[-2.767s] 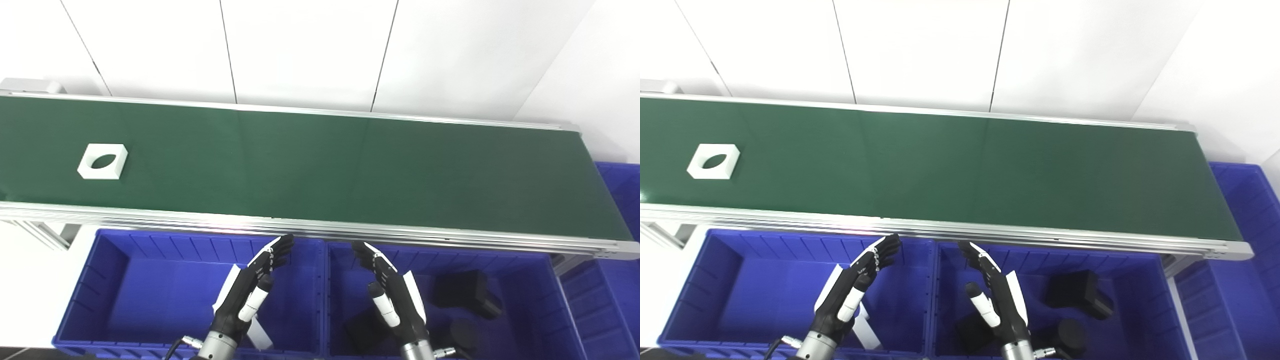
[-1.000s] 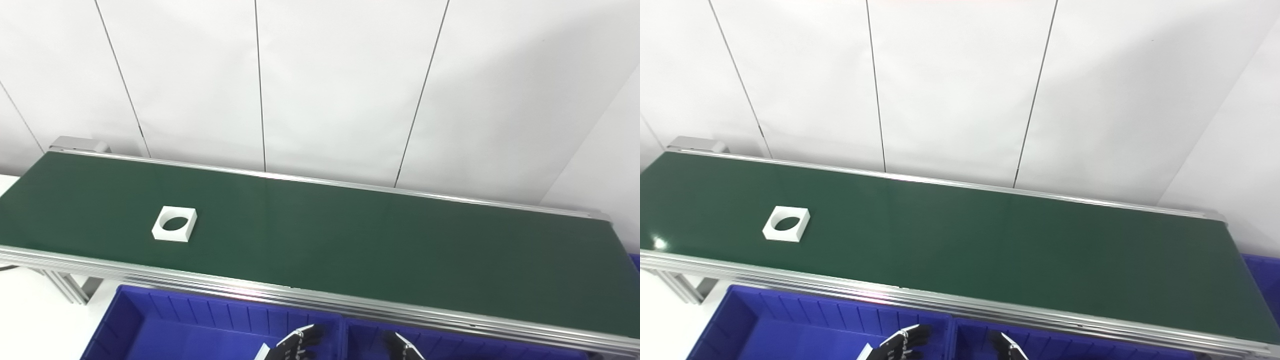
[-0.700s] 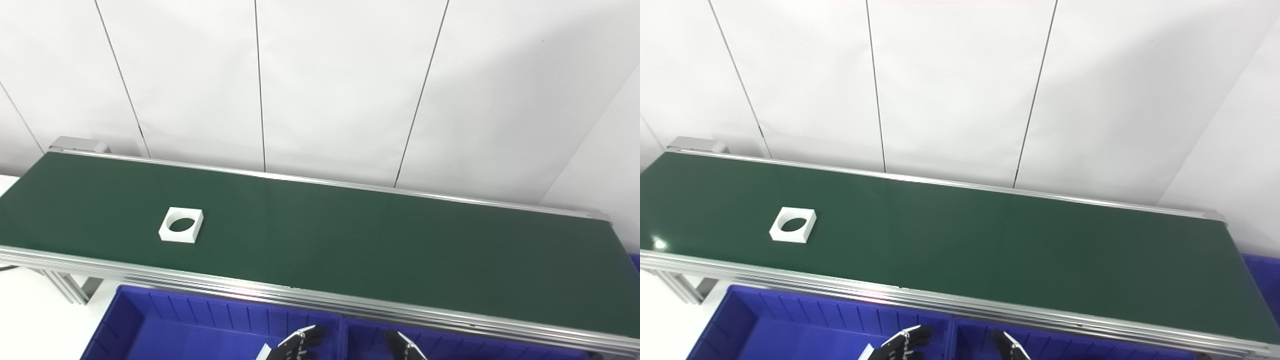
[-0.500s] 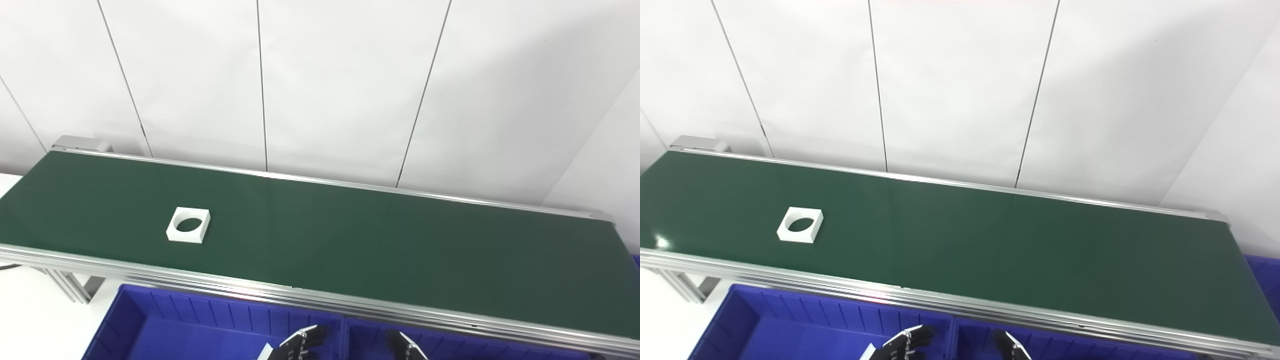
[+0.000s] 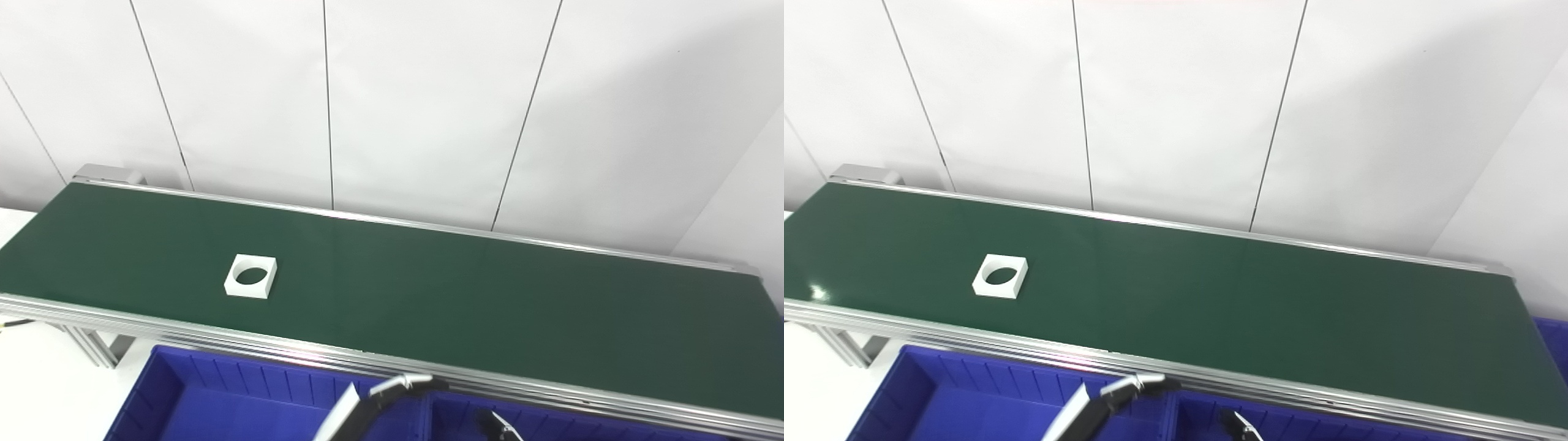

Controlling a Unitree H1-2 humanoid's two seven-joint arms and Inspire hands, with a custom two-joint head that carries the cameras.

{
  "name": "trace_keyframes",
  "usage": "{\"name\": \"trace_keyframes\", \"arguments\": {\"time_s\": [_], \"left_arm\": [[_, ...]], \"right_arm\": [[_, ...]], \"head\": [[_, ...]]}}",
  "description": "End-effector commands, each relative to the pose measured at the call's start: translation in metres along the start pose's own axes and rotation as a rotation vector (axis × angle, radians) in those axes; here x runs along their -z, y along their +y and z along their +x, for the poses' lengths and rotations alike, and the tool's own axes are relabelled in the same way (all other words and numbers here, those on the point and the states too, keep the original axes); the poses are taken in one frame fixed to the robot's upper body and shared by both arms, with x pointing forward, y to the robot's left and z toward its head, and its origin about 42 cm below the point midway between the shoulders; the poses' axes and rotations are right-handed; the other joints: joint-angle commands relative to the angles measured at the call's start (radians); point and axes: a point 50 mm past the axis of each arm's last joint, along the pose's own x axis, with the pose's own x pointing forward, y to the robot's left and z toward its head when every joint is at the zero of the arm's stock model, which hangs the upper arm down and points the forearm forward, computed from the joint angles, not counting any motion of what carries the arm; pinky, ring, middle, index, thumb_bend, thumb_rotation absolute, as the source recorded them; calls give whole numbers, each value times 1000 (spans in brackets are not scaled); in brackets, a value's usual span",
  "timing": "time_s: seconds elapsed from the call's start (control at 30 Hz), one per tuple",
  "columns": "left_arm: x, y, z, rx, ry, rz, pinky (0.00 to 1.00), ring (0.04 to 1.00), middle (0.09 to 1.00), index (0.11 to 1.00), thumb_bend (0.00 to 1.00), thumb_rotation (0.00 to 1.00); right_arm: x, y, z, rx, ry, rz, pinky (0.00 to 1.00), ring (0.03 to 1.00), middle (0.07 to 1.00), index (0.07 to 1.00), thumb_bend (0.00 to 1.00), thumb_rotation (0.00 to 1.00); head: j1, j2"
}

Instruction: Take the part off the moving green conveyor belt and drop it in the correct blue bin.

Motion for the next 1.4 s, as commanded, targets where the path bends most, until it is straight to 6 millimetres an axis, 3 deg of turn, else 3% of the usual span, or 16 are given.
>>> {"name": "trace_keyframes", "arguments": {"time_s": [0.0,0.3,0.5,0.67,1.0,1.37], "left_arm": [[-20,17,24,-19,-150,70,762,814,816,747,1000,699],[-31,70,69,-9,-294,369,827,870,873,815,979,664],[-29,103,95,9,-305,522,873,861,848,805,966,532],[-28,128,118,25,-301,628,834,843,821,780,995,456],[-13,170,151,86,-211,772,811,815,814,776,1000,117],[9,201,178,222,-85,921,782,802,812,783,1000,62]], "right_arm": [[-12,2,10,2,-75,2,886,875,855,848,784,1000],[-12,1,12,-10,-72,24,908,891,869,864,774,999],[-11,1,11,-10,-68,37,921,896,865,857,779,987],[-9,0,10,-11,-63,41,915,895,866,854,773,986],[-9,0,10,-17,-62,48,905,894,869,856,771,980],[-9,2,11,-17,-62,54,908,895,867,858,762,972]], "head": [[2,1],[7,-4],[8,-7],[10,-6],[9,-5],[9,-7]]}}
